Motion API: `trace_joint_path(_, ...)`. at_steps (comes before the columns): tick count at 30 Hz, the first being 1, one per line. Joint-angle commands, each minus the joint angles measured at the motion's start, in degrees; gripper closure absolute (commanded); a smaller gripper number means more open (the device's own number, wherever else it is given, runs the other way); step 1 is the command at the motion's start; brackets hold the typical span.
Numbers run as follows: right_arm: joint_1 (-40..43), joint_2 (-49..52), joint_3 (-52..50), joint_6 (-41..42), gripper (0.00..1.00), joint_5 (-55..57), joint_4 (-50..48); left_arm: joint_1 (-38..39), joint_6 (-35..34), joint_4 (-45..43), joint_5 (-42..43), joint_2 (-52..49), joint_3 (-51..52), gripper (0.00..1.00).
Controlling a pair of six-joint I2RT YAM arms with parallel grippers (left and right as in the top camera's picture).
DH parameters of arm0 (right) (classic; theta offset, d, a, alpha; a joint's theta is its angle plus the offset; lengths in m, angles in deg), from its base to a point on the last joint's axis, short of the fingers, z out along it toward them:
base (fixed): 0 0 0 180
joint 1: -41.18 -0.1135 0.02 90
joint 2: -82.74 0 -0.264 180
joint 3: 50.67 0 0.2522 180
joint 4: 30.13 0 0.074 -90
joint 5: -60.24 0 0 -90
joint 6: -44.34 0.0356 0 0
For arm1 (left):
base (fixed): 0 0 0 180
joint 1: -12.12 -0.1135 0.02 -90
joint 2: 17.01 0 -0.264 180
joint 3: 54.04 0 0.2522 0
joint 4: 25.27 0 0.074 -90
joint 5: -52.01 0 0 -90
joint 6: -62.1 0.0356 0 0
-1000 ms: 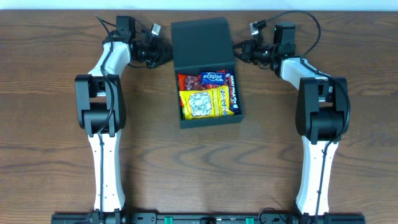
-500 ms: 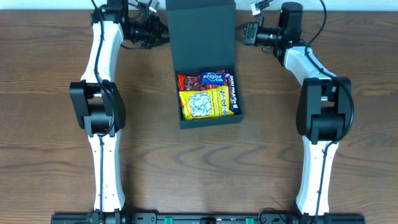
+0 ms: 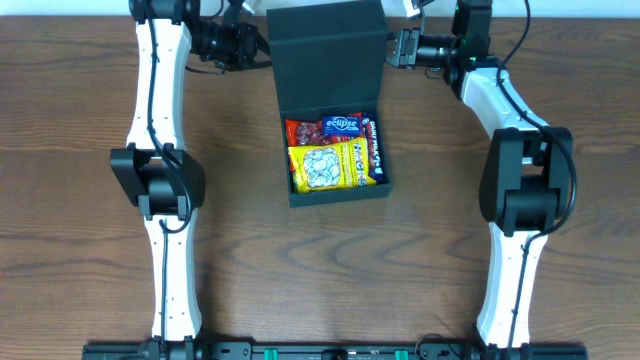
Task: Pack container
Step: 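Push the lid down with both grippers to close the box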
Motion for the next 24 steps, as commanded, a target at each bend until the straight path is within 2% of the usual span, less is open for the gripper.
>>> trace_joint_path(1, -1.0, -2.1, 1.0, -0.7, 0.98, -3.7, 2.4, 1.4, 7.1, 2.6, -1.6, -0.3, -3.3, 0.94)
trace_joint_path(7, -1.4, -2.1, 1.0, -5.6, 0.99, -3.5, 12.3, 1.9, 8.5, 6.6, -4.9, -0.3, -4.7, 0.94)
trace_joint_path(11, -1.4, -2.1, 1.0, -14.3, 0.98, -0.1, 26.2, 1.9, 9.2, 8.9, -7.2, -0.3, -4.7, 0.94)
trace_joint_path(15, -1.3, -2.2, 1.0, -20.9, 0.98, 1.3, 34.6, 1.9, 9.5, 9.8, -7.5, -0.3, -4.7, 0.94)
trace_joint_path(19, -1.3, -2.9, 1.0, -27.7, 0.98, 1.4, 40.1, 1.9, 9.5, 11.4, -11.0, -0.3, -4.7, 0.94)
trace_joint_path(24, -1.3, -5.2, 1.0, -29.5, 0.98, 8.5, 43.3, 1.8, 9.5, 12.0, -11.4, -0.3, -4.7, 0.94)
